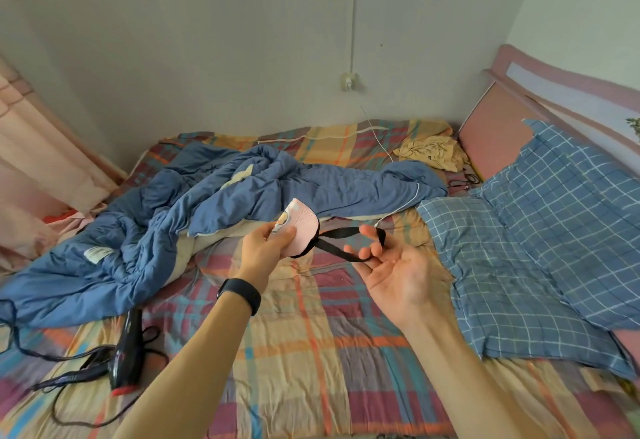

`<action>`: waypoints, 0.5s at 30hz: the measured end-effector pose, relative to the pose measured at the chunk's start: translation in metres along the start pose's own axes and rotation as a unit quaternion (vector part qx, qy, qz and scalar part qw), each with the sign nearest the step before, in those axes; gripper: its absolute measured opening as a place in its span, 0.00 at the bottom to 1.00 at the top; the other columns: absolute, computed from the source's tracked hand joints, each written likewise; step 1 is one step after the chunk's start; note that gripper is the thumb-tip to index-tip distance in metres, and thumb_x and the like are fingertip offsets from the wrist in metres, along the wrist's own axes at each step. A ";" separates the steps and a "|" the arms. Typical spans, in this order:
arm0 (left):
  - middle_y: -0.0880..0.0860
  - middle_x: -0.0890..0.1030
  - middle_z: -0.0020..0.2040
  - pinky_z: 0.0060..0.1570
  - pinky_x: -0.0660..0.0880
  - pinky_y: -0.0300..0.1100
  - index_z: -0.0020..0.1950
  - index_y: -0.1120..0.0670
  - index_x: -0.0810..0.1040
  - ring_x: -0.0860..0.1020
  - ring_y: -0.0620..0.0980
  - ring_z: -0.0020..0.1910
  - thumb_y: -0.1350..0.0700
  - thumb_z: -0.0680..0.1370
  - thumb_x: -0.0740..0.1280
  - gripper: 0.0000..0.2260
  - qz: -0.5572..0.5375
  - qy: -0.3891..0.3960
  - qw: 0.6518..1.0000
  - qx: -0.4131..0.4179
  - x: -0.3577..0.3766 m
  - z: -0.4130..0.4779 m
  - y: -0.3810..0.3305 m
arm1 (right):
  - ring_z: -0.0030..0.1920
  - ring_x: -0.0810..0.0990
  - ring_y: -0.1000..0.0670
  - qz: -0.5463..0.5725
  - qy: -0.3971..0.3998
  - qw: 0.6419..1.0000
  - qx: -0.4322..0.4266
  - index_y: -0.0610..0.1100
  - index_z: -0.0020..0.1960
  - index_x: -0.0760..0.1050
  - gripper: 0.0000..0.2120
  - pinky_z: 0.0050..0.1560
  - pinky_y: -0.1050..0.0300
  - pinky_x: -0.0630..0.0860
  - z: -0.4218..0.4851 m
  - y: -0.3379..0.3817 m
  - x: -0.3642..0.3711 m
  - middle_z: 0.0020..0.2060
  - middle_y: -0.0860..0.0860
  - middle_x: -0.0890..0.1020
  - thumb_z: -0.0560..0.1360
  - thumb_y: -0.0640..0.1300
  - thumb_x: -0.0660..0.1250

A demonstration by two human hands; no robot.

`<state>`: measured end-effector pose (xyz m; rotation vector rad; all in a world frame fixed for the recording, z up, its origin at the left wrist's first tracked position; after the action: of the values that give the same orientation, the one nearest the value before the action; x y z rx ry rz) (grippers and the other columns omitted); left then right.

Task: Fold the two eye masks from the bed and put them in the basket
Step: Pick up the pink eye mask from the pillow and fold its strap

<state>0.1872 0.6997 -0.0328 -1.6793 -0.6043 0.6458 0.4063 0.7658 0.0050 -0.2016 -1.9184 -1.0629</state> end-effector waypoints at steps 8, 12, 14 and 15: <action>0.50 0.85 0.49 0.49 0.78 0.48 0.48 0.43 0.85 0.82 0.48 0.49 0.55 0.74 0.74 0.07 0.074 0.092 0.987 0.107 0.019 -0.024 -0.012 | 0.46 0.85 0.47 0.067 -0.145 0.980 0.115 0.36 0.47 0.75 0.11 0.34 0.59 0.84 0.025 -0.027 -0.048 0.49 0.37 0.81 0.80 0.44 0.65; 0.44 0.86 0.44 0.44 0.76 0.38 0.48 0.39 0.84 0.80 0.40 0.45 0.54 0.73 0.74 0.09 0.226 0.152 0.954 0.127 0.031 -0.033 -0.013 | 0.45 0.83 0.46 -0.116 -0.094 0.983 0.103 0.36 0.50 0.80 0.17 0.48 0.53 0.80 0.029 -0.028 -0.052 0.43 0.43 0.84 0.79 0.51 0.66; 0.43 0.85 0.42 0.39 0.73 0.32 0.49 0.40 0.84 0.79 0.39 0.42 0.54 0.73 0.74 0.09 0.277 0.160 0.938 0.135 0.035 -0.036 -0.018 | 0.47 0.84 0.47 -0.239 -0.044 0.968 0.065 0.38 0.51 0.83 0.15 0.49 0.55 0.79 0.028 -0.024 -0.042 0.44 0.44 0.86 0.79 0.50 0.66; 0.43 0.85 0.42 0.38 0.72 0.30 0.50 0.42 0.85 0.79 0.39 0.41 0.54 0.73 0.74 0.08 0.295 0.164 0.931 0.141 0.037 -0.037 -0.021 | 0.49 0.84 0.47 -0.294 -0.027 0.955 0.038 0.40 0.52 0.84 0.14 0.50 0.54 0.79 0.028 -0.022 -0.038 0.46 0.43 0.87 0.78 0.50 0.67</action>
<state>0.2380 0.7038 -0.0096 -1.6403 0.2440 0.8046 0.3995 0.7831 -0.0432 0.4176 -2.1212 -1.3676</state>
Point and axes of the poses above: each hand's wrist, its own z-axis towards the middle knuckle, its own x-axis out of the palm, y = z × x, the point moved 5 cm from there along z, towards the middle knuckle
